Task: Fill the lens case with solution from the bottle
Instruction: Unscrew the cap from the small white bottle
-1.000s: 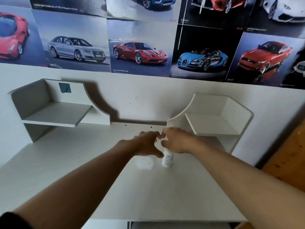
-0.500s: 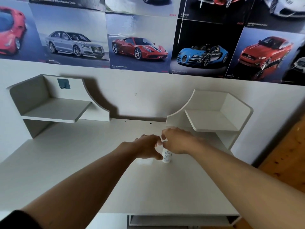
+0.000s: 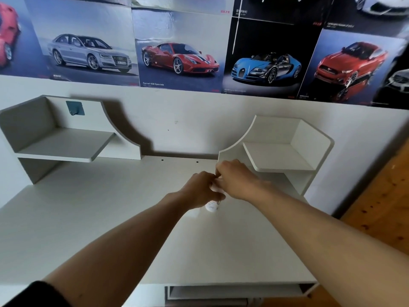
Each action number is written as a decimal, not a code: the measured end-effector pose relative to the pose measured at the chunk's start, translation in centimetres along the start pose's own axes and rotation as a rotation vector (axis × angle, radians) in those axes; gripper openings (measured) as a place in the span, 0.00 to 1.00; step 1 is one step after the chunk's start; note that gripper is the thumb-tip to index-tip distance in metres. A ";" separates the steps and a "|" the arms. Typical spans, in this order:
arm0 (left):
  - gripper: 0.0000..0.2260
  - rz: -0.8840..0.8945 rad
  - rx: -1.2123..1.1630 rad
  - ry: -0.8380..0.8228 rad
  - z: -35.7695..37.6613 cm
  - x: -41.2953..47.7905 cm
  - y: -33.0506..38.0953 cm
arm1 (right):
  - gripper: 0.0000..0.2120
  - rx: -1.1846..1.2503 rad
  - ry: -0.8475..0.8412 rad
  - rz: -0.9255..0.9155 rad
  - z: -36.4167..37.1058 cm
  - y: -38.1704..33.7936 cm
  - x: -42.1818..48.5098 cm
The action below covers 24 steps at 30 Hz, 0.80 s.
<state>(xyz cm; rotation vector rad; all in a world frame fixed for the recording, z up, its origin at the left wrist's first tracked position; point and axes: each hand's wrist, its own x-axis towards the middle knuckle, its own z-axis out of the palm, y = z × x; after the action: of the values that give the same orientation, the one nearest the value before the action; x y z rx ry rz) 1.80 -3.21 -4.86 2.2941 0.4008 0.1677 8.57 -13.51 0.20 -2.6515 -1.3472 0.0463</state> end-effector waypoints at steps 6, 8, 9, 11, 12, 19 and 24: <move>0.13 -0.001 -0.085 0.015 0.0 0.7 -0.2 | 0.16 -0.050 0.042 0.070 -0.1 0.5 0.0; 0.12 0.012 -0.096 -0.012 0.2 0.8 -0.4 | 0.14 -0.036 0.019 0.048 0.0 0.7 -0.1; 0.12 0.015 -0.103 -0.032 0.3 0.9 -0.5 | 0.13 -0.045 -0.001 0.034 0.0 0.7 -0.2; 0.11 0.016 -0.116 -0.078 0.7 1.0 -0.7 | 0.12 -0.060 -0.046 0.006 0.1 0.9 -0.3; 0.10 0.018 -0.119 -0.095 0.8 1.1 -0.8 | 0.11 -0.064 -0.062 -0.007 0.2 1.0 -0.3; 0.10 0.033 -0.159 -0.128 1.0 1.6 -1.2 | 0.07 -0.031 -0.075 -0.114 0.4 2.0 -0.5; 0.14 0.009 -0.216 -0.129 1.2 1.7 -1.4 | 0.03 0.040 -0.157 -0.115 -0.1 2.4 -0.6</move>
<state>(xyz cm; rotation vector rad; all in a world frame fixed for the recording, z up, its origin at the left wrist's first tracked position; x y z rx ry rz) 3.34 -2.59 -6.73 2.0809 0.2908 0.0632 10.20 -15.41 -0.10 -2.5792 -1.5268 0.2687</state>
